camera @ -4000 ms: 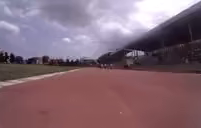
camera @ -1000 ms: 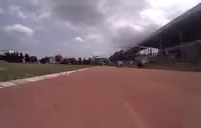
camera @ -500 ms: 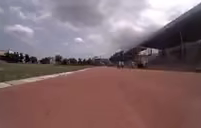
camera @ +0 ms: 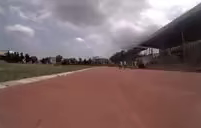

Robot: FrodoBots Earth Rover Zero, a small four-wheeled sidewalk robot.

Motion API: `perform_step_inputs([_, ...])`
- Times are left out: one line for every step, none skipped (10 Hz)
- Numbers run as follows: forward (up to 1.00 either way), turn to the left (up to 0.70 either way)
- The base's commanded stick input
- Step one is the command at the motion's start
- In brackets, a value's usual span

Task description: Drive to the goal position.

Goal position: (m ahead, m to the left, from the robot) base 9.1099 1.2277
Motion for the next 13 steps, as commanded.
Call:
perform_step_inputs([0.45,0.00])
perform_step_inputs([0.45,0.00])
perform_step_inputs([0.45,0.00])
perform_step_inputs([0.45,0.00])
perform_step_inputs([0.45,0.00])
perform_step_inputs([0.45,0.00])
perform_step_inputs([0.45,0.00])
perform_step_inputs([0.45,0.00])
perform_step_inputs([0.45,0.00])
perform_step_inputs([0.45,0.00])
perform_step_inputs([0.45,0.00])
perform_step_inputs([0.45,0.00])
perform_step_inputs([0.45,0.00])
